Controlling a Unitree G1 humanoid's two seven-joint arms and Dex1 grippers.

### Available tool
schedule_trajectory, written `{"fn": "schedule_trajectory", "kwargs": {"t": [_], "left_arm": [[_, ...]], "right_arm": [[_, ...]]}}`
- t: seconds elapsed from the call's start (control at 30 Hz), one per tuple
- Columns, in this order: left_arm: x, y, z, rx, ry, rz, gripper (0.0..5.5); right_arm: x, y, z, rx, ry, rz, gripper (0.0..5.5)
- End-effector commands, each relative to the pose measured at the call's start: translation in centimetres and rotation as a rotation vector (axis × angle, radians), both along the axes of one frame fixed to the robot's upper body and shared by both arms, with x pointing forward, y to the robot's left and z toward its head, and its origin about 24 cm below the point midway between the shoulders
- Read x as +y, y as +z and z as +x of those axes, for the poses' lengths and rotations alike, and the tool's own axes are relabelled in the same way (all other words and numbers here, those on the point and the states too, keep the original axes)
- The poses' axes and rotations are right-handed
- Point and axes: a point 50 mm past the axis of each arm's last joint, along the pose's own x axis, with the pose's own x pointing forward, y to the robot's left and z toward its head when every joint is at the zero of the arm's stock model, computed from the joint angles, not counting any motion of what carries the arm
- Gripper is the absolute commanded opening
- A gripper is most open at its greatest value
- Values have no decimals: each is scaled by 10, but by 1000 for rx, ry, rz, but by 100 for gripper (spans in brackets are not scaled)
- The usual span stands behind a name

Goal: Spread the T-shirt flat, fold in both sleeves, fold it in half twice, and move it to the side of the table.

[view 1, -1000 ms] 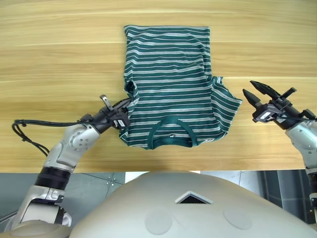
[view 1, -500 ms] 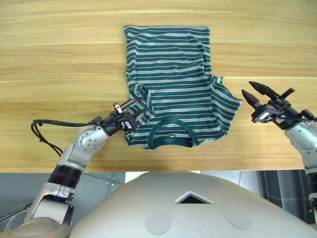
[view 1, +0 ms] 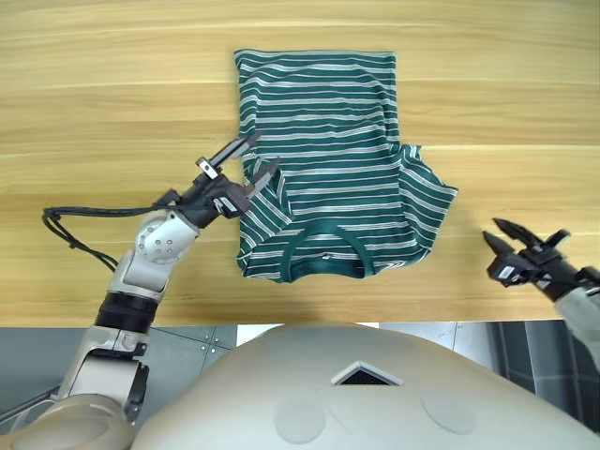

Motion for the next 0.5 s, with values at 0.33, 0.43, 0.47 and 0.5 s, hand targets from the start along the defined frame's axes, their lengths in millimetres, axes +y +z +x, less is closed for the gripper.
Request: {"fn": "schedule_trajectory", "kwargs": {"t": [0.33, 0.43, 0.47, 0.5], "left_arm": [[-12, -4, -7, 12, -34, -63, 226], [-13, -6, -7, 17, -33, -65, 226], [-13, -6, -7, 16, -32, -67, 226], [-13, -6, -7, 15, -32, -67, 226]], "right_arm": [[28, -31, 50, -18, 151, -21, 147], [28, -32, 54, -24, 164, -16, 147], [28, -32, 56, -29, 164, -16, 147], [29, -33, 58, -32, 164, -16, 147]]}}
